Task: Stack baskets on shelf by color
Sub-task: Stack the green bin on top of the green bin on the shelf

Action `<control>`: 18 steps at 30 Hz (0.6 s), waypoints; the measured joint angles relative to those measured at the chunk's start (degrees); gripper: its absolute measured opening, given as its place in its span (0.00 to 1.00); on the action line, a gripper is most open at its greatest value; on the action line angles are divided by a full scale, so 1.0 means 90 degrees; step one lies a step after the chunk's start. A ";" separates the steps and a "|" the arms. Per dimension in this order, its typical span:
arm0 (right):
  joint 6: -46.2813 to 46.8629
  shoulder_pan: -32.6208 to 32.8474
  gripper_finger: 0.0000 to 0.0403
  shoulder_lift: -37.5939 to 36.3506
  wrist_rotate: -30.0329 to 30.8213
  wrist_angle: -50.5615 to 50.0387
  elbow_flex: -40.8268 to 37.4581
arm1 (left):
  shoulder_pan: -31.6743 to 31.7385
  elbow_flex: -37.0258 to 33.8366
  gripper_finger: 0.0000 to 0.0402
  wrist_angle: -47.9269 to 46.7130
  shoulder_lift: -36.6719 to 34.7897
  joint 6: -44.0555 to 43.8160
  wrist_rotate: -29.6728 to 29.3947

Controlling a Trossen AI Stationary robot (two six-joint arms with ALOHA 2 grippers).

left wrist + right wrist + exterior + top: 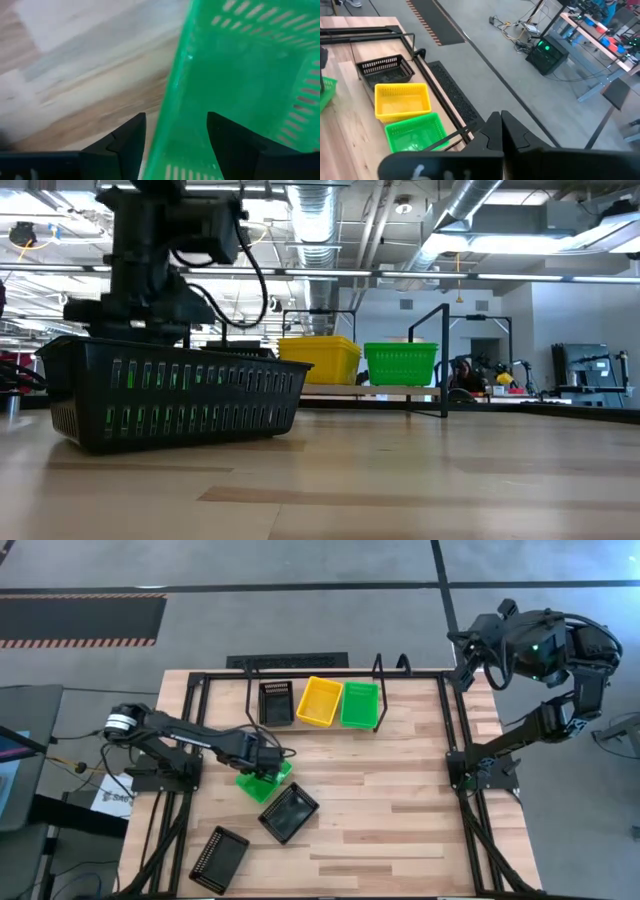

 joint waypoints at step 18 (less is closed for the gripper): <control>-0.0044 0.0000 0.01 -0.0080 -0.0010 0.0001 -0.0002 | 0.0199 0.0074 0.04 0.0486 0.0926 0.0730 0.0969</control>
